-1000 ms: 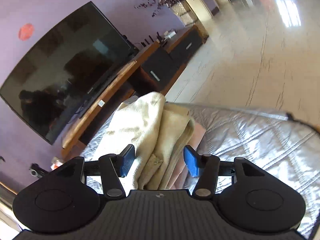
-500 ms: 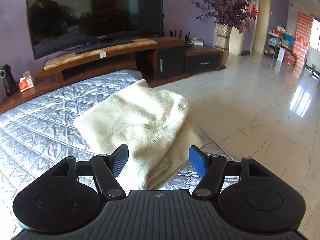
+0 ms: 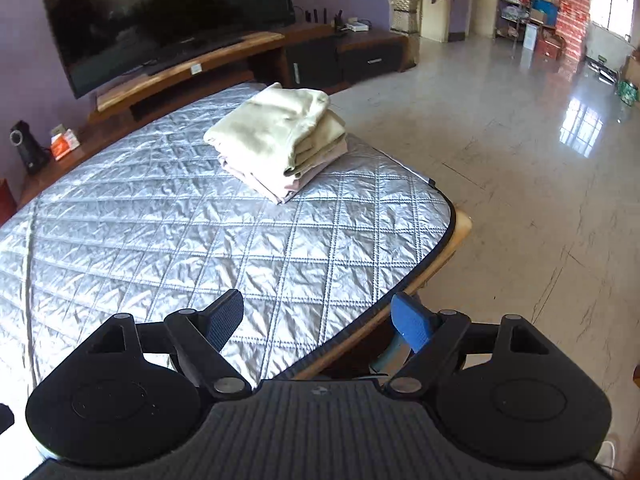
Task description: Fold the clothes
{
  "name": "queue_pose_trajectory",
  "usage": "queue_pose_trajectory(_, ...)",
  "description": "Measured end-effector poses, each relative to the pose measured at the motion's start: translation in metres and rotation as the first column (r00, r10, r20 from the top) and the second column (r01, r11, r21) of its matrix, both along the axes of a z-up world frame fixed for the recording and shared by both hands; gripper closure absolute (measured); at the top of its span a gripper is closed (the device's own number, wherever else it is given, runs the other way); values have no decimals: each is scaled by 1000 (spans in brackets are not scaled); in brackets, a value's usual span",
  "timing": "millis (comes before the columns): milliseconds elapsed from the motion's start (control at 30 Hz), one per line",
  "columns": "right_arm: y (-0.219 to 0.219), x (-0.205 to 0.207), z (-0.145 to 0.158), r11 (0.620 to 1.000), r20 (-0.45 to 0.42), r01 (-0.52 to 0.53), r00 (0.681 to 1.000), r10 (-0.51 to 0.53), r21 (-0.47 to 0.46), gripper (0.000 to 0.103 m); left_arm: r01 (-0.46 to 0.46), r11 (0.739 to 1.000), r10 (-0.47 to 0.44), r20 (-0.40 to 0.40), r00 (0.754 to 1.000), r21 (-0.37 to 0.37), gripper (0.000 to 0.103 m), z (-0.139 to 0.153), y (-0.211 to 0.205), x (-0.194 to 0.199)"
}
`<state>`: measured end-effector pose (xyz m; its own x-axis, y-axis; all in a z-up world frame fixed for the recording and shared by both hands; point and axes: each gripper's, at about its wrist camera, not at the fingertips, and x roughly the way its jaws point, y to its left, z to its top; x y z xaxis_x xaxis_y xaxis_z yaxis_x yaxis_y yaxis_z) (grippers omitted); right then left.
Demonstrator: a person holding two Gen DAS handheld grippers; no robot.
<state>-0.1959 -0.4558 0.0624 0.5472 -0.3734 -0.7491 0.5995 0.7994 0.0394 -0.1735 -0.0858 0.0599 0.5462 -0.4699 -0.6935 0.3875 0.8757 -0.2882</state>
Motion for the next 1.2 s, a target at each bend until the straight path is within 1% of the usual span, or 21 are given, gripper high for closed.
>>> queue_pose_trajectory(33, 11, -10, 6, 999, 0, -20, 1000, 20, -45, 17, 17, 1000, -17, 6, 1000, 8, 1, 8, -7, -10)
queue_pose_trajectory(67, 19, -18, 13, 997, 4, -35, 999, 35, -64, 17, 29, 1000, -29, 10, 1000, 9, 1, 16, -13, -21)
queue_pose_trajectory(167, 36, -40, 33, 995, 19, -62, 998, 64, -84, 4, 47, 999, -47, 20, 999, -9, 1, 39, -23, -55)
queue_pose_trajectory(200, 39, -46, 38, 995, 23, -60, 998, 62, -78, 2, 54, 998, -54, 25, 998, -15, 1, 46, -24, -65)
queue_pose_trajectory(300, 48, -66, 52, 994, 39, -62, 997, 65, -86, 1, 81, 997, -81, 73, 994, -1, 1, 65, -26, -100)
queue_pose_trajectory(400, 57, -85, 59, 991, 41, -72, 996, 77, -116, 1, 95, 994, -101, 116, 988, 58, 1, 80, -28, -134)
queue_pose_trajectory(533, 71, -111, 68, 988, 51, -77, 995, 85, -134, 1, 92, 992, -103, 126, 987, 89, 1, 92, -24, -171)
queue_pose_trajectory(633, 83, -125, 74, 986, 25, -78, 996, 83, -148, 1, 74, 992, -86, 128, 988, 97, 1, 100, -20, -193)
queue_pose_trajectory(700, 90, -136, 79, 982, 12, -72, 997, 75, -172, 1, 66, 993, -78, 135, 988, 95, 1, 106, -17, -207)
queue_pose_trajectory(767, 93, -149, 84, 984, 32, -64, 997, 70, -166, 1, 63, 994, -76, 151, 986, 87, 1, 112, -12, -221)
queue_pose_trajectory(900, 89, -177, 91, 997, 76, -32, 996, 38, -72, 1, 68, 995, -79, 174, 982, 67, 1, 121, -3, -246)
queue_pose_trajectory(933, 89, -183, 92, 998, 83, -25, 996, 30, -62, 1, 67, 996, -78, 180, 981, 63, 1, 122, -1, -251)
queue_pose_trajectory(1000, 93, -193, 95, 997, 77, -21, 997, 27, -71, 1, 64, 997, -73, 196, 978, 53, 1, 126, 5, -262)
queue_pose_trajectory(1100, 104, -207, 98, 995, 61, -46, 997, 52, -92, 1, 58, 998, -64, 223, 973, 33, 1, 133, 12, -276)
queue_pose_trajectory(1200, 119, -223, 104, 989, 64, -65, 995, 74, -133, 0, 60, 998, -59, 243, 968, 2, 1, 142, 16, -288)
